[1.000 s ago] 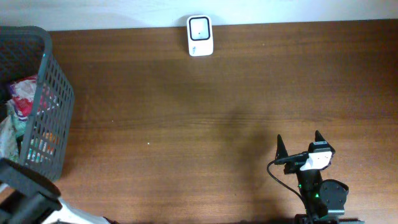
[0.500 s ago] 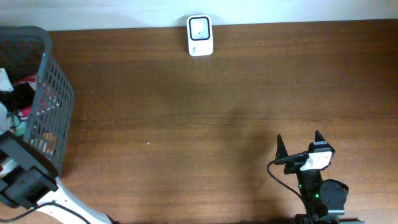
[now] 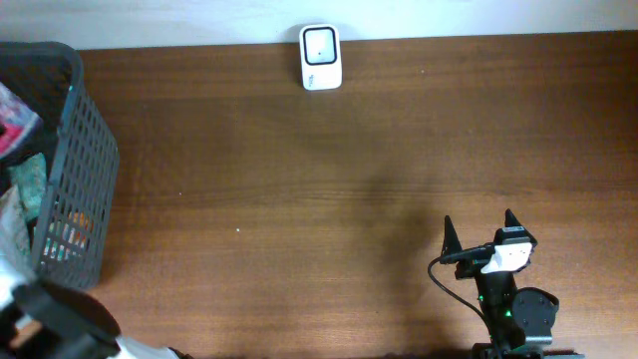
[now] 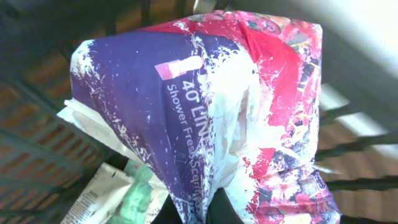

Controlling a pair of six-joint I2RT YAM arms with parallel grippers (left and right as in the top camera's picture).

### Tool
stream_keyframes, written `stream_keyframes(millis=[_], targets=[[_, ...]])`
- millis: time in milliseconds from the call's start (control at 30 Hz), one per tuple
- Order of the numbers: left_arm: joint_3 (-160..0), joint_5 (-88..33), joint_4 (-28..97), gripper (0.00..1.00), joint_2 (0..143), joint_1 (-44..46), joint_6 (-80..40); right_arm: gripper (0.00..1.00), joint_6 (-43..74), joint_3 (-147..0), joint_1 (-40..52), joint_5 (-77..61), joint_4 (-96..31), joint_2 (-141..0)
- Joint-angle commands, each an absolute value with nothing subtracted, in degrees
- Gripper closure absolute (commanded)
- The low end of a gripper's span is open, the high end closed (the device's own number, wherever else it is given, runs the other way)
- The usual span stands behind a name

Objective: Scan the item barcode
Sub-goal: 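Grasp the purple-red wrapped pack in the basket with the left gripper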

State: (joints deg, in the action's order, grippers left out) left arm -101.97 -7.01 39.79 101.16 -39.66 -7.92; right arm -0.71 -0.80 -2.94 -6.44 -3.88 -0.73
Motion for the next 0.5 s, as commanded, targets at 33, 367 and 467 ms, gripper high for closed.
stream_keyframes(millis=[33, 367, 467], targets=[[-103.4, -17.1, 37.5, 1.00, 90.3, -39.9, -14.9, 0.01, -1.1, -0.3, -2.6, -5.9, -4.1, -0.4], [-103.2, -42.6, 35.8, 1.00, 85.0, -19.9, -24.7, 0.01, -1.1, -0.3, -2.6, -5.9, -4.1, -0.4], [-103.1, -33.8, 43.2, 1.00, 85.5, -8.8, -14.4, 0.01, -1.1, -0.3, -2.6, -5.9, -4.1, -0.4]])
